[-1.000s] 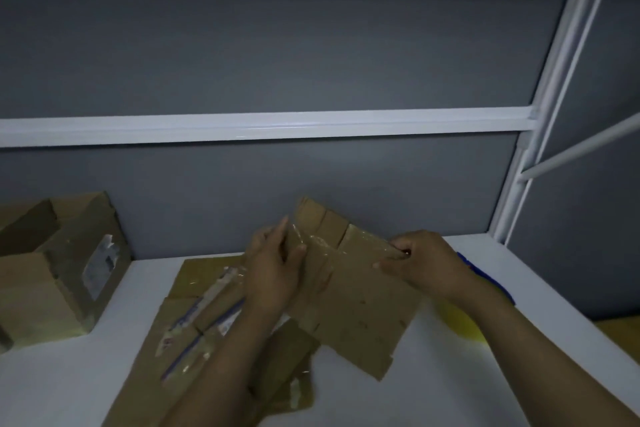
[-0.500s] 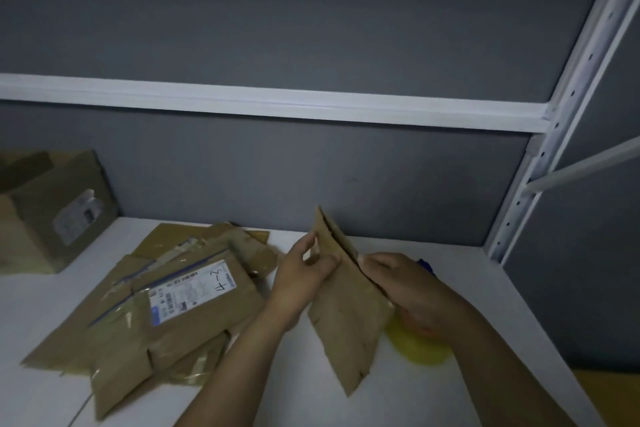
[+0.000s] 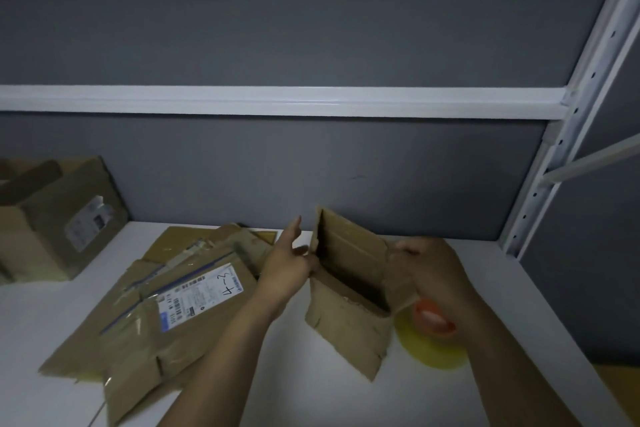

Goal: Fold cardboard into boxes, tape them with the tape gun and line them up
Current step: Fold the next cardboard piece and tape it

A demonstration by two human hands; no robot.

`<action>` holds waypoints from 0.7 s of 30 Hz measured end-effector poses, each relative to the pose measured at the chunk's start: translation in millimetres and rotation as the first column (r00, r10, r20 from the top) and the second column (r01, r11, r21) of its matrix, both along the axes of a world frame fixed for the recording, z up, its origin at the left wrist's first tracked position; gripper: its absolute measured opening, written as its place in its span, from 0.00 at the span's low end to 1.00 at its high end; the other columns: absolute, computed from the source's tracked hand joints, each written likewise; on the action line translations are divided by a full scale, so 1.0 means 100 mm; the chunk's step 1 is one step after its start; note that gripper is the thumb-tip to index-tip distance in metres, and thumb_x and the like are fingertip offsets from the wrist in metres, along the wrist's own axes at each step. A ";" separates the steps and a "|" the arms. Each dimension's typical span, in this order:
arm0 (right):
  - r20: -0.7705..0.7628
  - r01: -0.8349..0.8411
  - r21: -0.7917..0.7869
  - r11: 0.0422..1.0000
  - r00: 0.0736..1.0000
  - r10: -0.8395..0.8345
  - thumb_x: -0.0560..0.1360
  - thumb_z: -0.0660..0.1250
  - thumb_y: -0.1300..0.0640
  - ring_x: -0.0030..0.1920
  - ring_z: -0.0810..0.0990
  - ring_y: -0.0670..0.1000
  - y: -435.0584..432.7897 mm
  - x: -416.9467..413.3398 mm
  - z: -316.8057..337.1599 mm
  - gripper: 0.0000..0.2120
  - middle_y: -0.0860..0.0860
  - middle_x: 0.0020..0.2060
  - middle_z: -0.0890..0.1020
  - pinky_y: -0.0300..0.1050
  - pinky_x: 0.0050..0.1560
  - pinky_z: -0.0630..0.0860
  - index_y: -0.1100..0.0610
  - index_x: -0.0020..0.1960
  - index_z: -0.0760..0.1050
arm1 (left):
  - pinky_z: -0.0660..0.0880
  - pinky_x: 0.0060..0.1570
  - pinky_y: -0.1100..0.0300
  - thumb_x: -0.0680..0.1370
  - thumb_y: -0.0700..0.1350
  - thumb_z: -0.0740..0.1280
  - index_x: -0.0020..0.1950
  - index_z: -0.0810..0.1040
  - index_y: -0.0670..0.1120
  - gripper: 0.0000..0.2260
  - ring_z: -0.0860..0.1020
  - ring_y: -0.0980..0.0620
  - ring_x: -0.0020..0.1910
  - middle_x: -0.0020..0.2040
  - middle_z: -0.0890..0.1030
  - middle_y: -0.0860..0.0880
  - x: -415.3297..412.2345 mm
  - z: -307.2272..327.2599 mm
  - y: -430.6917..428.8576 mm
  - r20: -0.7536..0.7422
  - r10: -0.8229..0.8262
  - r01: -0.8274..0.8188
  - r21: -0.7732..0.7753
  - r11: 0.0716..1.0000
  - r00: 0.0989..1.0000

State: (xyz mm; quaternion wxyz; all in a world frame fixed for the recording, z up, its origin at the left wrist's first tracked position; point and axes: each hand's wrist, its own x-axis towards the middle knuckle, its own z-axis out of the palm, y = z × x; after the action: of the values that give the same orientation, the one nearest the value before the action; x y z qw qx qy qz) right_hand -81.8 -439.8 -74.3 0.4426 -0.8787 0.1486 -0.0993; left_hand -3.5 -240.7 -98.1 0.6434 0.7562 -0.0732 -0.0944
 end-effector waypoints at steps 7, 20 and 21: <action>0.044 0.157 -0.197 0.968 0.987 -0.152 0.75 0.59 0.65 0.38 0.77 0.53 -0.03 0.09 -0.05 0.10 0.56 0.39 0.82 0.40 0.33 0.64 0.64 0.46 0.80 | 0.76 0.59 0.57 0.76 0.34 0.64 0.72 0.70 0.57 0.28 0.73 0.53 0.63 0.68 0.72 0.54 0.12 -0.02 0.01 0.204 -0.168 0.105 0.289 0.952 0.965; 0.122 -0.143 0.556 0.819 0.988 0.089 0.80 0.55 0.44 0.54 0.81 0.52 -0.17 -0.07 -0.21 0.16 0.48 0.52 0.84 0.52 0.58 0.77 0.45 0.59 0.78 | 0.52 0.70 0.68 0.68 0.61 0.72 0.78 0.57 0.58 0.42 0.49 0.61 0.76 0.78 0.44 0.62 0.32 -0.06 0.22 0.076 -0.681 0.490 0.637 0.595 0.729; 0.121 -0.165 0.536 0.828 0.986 0.118 0.80 0.55 0.44 0.56 0.80 0.50 -0.20 -0.06 -0.26 0.15 0.46 0.54 0.83 0.52 0.60 0.76 0.42 0.60 0.77 | 0.52 0.69 0.69 0.69 0.59 0.74 0.77 0.57 0.58 0.41 0.50 0.61 0.75 0.78 0.45 0.62 0.34 -0.07 0.22 0.078 -0.679 0.485 0.640 0.595 0.730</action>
State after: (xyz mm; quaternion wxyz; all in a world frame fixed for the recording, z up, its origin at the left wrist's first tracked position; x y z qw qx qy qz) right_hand -87.4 -459.5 -100.1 0.6855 -0.7207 0.0869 -0.0563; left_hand 30.1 -218.7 -105.2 0.2923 0.8512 -0.3885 -0.1978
